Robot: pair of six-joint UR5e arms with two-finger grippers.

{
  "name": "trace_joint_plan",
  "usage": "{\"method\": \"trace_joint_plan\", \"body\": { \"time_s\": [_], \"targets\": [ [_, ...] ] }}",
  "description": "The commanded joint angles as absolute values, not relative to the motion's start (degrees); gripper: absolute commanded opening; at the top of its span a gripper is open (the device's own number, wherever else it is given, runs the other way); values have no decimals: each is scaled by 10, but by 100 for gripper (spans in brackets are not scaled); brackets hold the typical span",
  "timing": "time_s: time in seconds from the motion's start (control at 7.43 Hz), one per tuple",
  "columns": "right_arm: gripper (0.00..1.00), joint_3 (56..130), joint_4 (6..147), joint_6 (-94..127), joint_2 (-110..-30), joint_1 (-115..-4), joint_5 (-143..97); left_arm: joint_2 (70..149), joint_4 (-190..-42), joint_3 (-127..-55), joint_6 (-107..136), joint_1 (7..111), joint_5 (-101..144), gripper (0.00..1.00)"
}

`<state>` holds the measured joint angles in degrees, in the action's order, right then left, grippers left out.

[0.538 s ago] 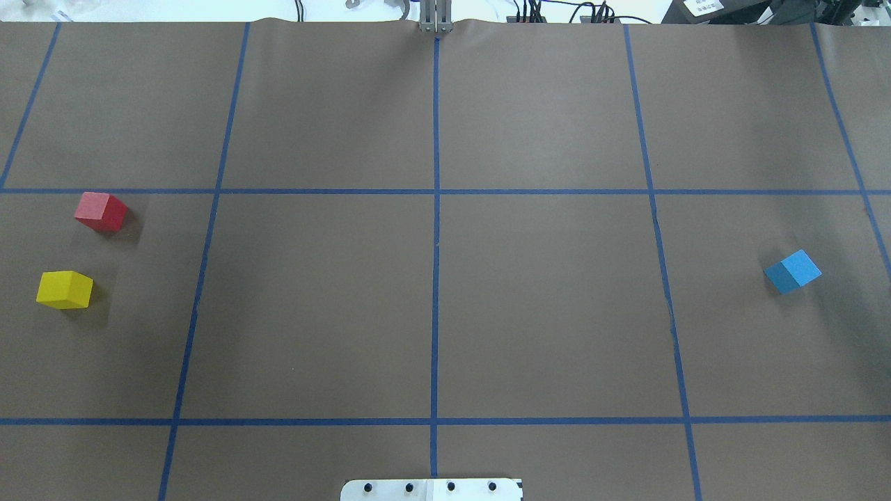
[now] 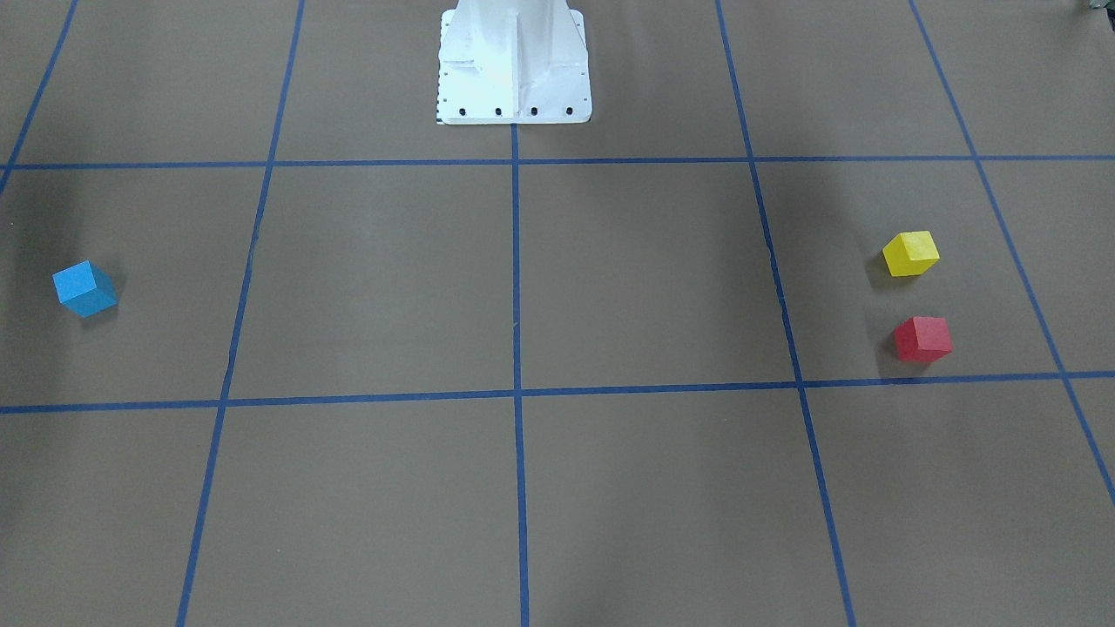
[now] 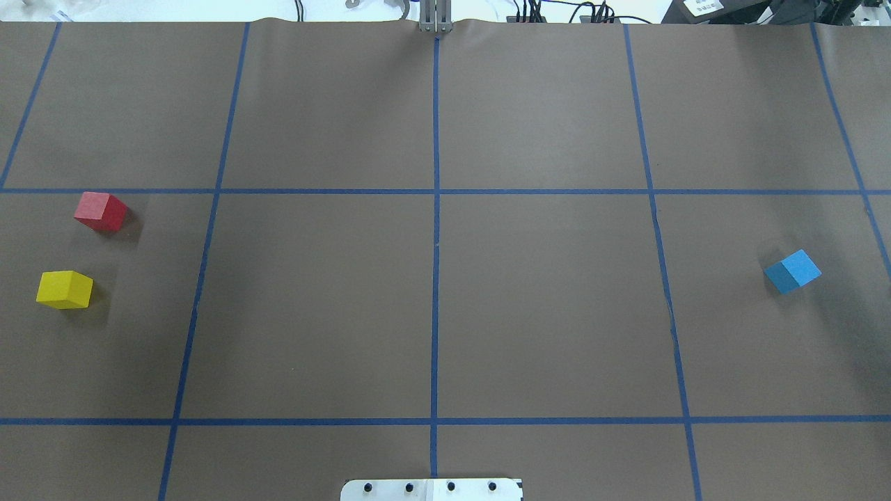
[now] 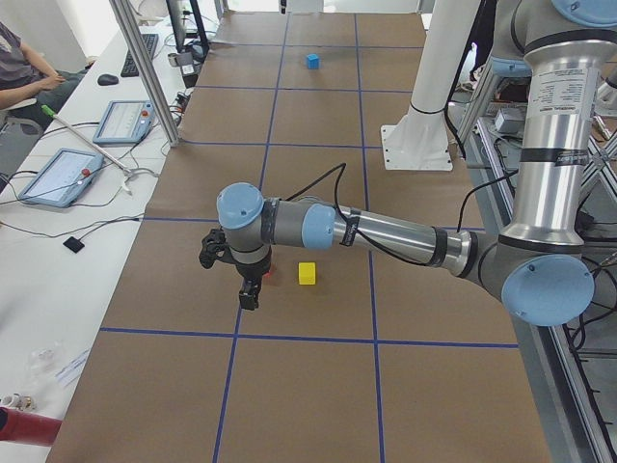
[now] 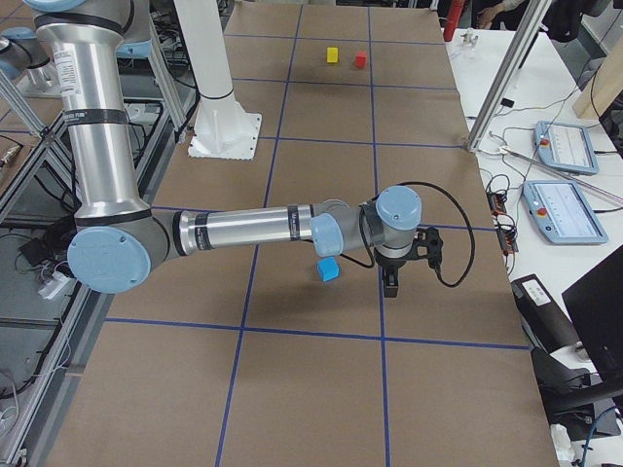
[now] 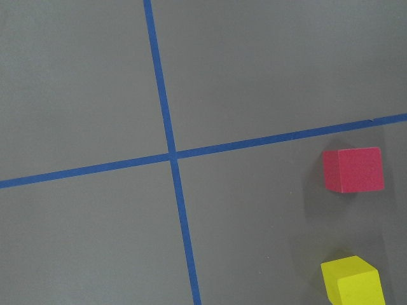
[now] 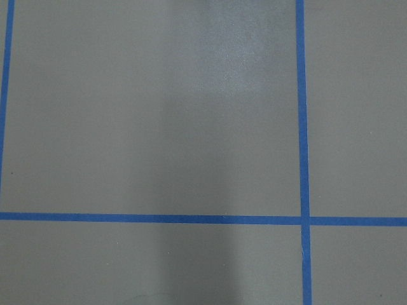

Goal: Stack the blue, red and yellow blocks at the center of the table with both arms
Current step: 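Move the right gripper toward the blue cube, then lower the right gripper onto the blue cube and close it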

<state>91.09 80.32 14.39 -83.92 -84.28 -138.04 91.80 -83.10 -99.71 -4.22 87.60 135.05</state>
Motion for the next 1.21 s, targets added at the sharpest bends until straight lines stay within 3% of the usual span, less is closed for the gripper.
{"method": "trace_joint_plan", "body": {
  "time_s": [0.0,0.27,1.08],
  "targets": [
    [100,920,690,145,-878,-761,-1376,909,-844,-1002,-43,875,1352,100],
    [100,925,586,151,-919,-691,-1350,909,-850,-1005,-41,875,1353,100],
    [98,960,583,151,-966,-575,-1248,906,-853,-1012,-40,875,1353,100]
  ]
}}
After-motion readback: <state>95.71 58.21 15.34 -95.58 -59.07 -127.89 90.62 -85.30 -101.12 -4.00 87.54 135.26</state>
